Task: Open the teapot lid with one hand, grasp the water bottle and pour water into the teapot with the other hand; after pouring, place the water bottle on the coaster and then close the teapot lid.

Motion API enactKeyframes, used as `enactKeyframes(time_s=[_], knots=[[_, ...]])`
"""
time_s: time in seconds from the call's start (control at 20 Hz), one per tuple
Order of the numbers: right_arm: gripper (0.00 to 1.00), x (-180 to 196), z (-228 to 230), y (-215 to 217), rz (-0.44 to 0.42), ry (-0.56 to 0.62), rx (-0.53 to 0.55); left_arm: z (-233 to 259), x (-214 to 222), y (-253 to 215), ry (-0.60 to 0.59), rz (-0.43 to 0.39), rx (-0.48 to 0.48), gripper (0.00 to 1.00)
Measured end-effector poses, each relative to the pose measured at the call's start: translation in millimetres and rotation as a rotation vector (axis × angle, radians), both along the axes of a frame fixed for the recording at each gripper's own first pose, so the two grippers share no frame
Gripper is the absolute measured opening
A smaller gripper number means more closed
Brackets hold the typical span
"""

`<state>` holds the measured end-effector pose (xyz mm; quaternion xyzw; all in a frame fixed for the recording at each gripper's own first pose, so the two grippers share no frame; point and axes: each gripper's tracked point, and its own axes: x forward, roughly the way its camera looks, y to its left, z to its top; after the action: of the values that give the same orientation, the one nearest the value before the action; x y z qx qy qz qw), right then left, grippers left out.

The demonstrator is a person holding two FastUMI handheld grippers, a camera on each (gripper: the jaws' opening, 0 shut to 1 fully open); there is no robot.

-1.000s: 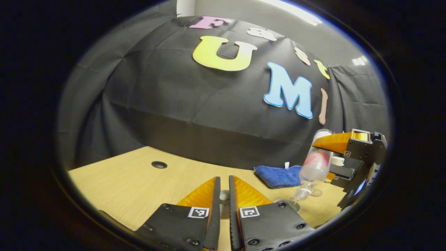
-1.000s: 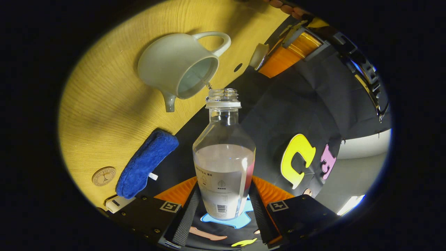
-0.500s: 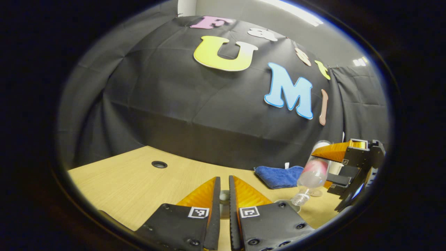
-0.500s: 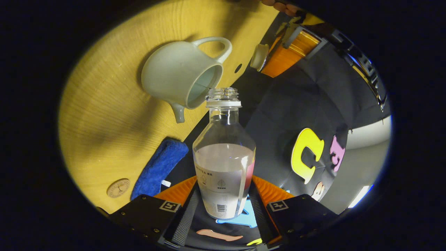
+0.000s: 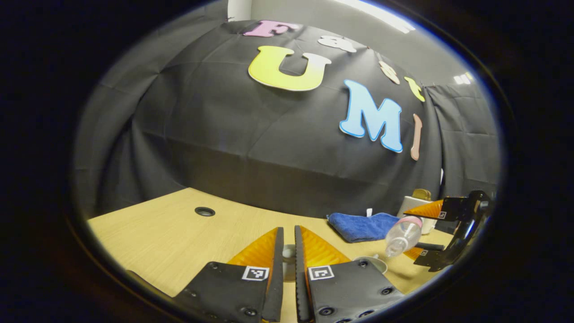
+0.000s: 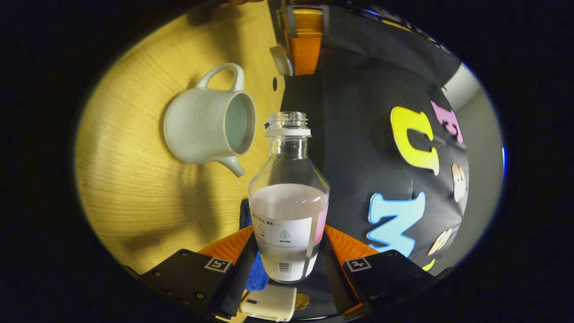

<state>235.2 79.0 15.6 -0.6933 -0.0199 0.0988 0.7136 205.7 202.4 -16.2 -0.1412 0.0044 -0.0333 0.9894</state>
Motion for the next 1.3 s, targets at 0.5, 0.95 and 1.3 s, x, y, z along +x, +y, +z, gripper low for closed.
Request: enactKeyframes(time_s=[0.5, 0.95, 1.3], knots=[[0.77, 13, 7, -72, -0.181, 0.164, 0.663, 1, -1, -1, 0.002, 0.0, 0.02, 0.2], [0.77, 39, -4, -123, -0.289, 0.243, 1.209, 1, 0, -2, 0.004, -0.001, 0.028, 0.2], [0.77, 50, -30, -145, -0.372, 0.263, 1.393, 1, -1, -1, 0.002, -0.002, 0.03, 0.2]])
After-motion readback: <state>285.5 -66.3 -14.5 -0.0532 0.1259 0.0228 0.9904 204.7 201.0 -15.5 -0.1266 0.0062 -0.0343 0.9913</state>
